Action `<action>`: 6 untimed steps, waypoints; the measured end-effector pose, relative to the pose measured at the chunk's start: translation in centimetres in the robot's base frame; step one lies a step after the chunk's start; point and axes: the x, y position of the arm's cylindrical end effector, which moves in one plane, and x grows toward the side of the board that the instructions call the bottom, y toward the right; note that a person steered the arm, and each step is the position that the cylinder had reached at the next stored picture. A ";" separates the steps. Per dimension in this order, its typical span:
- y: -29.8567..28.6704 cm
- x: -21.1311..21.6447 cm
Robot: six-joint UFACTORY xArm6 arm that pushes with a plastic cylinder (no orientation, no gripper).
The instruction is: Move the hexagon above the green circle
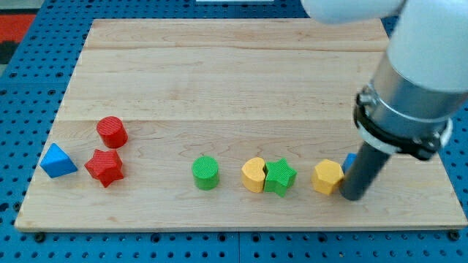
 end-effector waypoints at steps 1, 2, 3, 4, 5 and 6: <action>-3.3 -1.2; -4.3 1.3; -5.4 -1.6; -6.2 -4.2; -5.9 -6.2; -2.3 -7.6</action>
